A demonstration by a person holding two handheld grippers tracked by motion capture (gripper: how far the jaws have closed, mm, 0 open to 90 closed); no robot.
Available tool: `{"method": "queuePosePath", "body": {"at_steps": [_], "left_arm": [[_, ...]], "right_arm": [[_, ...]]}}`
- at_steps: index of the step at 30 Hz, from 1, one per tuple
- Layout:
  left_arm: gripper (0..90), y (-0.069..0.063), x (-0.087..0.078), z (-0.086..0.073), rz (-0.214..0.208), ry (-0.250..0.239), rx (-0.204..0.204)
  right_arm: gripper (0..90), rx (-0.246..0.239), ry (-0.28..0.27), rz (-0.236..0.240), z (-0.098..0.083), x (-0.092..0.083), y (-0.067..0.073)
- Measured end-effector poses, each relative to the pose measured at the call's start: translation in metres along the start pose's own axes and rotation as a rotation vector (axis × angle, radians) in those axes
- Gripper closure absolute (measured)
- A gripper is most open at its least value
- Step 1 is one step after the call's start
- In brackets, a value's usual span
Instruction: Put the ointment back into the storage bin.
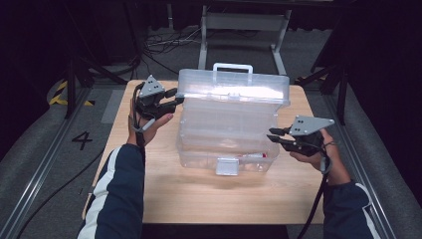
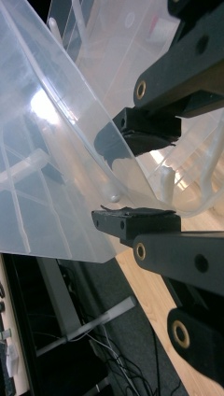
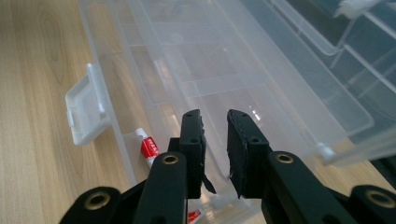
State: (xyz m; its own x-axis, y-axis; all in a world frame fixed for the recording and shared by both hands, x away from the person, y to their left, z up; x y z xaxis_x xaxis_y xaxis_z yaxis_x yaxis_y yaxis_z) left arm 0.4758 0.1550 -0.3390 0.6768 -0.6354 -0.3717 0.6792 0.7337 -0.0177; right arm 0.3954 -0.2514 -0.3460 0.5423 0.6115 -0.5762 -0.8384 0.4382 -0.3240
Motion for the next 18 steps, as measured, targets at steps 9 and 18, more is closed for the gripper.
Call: {"method": "queuePosePath", "body": {"at_steps": [9, 18], "left_arm": [[63.4, -0.001, -0.001, -0.002, 0.000, 0.011, 0.023], [63.5, -0.005, -0.004, -0.005, 0.002, 0.022, 0.045]], "right_arm": [[72.7, 0.099, -0.014, -0.173, -0.013, -0.020, -0.019], [68.1, 0.190, -0.045, -0.289, -0.020, -0.024, -0.032]]}}
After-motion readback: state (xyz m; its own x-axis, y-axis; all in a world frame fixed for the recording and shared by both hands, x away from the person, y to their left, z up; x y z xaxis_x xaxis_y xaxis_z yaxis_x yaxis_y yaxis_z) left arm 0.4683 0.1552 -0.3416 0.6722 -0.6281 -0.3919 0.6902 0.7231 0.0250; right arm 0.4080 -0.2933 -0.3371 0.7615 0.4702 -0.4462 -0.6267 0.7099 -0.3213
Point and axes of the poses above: each handheld gripper's, and its own axes: x roughly forward along the jaws, z roughly out of its top, y roughly to its left, the point moved 2 cm from there along x, roughly forward along the jaws, and after that the axes turned 3 degrees about -x, right-handed, at the moved point
